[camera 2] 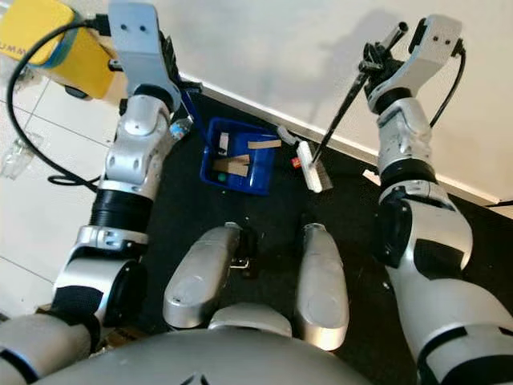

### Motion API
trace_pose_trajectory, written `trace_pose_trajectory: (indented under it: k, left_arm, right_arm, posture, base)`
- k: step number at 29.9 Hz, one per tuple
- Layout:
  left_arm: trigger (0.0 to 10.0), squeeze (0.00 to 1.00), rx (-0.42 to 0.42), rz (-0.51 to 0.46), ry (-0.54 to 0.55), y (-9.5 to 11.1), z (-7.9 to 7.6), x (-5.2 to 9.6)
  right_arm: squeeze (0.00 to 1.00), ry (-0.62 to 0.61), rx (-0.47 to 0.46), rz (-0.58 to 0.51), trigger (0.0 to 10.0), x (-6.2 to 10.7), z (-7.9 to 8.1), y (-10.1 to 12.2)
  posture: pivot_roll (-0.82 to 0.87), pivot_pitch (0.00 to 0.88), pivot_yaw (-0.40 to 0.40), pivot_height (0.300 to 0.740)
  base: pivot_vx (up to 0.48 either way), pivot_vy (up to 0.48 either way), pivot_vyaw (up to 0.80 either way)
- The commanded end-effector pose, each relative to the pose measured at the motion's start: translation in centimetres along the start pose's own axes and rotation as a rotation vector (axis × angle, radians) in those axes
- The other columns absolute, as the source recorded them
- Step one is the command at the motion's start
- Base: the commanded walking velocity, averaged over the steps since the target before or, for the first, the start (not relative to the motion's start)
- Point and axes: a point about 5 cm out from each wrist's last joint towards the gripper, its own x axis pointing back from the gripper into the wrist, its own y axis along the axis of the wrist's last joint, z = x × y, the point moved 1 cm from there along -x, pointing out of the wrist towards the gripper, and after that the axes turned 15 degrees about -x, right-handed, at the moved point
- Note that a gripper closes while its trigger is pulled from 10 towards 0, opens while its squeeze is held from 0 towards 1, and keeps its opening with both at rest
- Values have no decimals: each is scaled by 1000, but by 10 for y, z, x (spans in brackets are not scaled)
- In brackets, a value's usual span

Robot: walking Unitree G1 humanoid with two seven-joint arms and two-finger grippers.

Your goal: Sweep floor

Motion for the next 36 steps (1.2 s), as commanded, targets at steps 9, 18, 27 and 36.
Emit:
trace_pose_trajectory:
  k: [9, 18, 27, 36]
  left_arm:
    - [10000, 0, -14, 92, -42, -22, -6, 7]
    - [10000, 0, -9, 97, -46, -22, -8, 9]
    - [10000, 0, -3, 113, -58, -26, -14, 9]
    - [10000, 0, -6, 113, -71, -26, -16, 9]
  right_arm:
    - [0, 270, -397, 31, 10000, -15, 52, -32]
    - [0, 357, -278, -22, 10000, -20, 65, -14]
    - [0, 231, 205, -32, 10000, -6, 31, 23]
    - [0, 73, 239, 48, 10000, 10, -7, 14]
  posture:
    - [382, 251, 79, 740]
    - [367, 253, 71, 740]
    - [327, 254, 75, 740]
    - [316, 247, 81, 740]
  base:
    - [0, 0, 0]
    - [0, 0, 0]
    - [0, 0, 0]
    - [0, 0, 0]
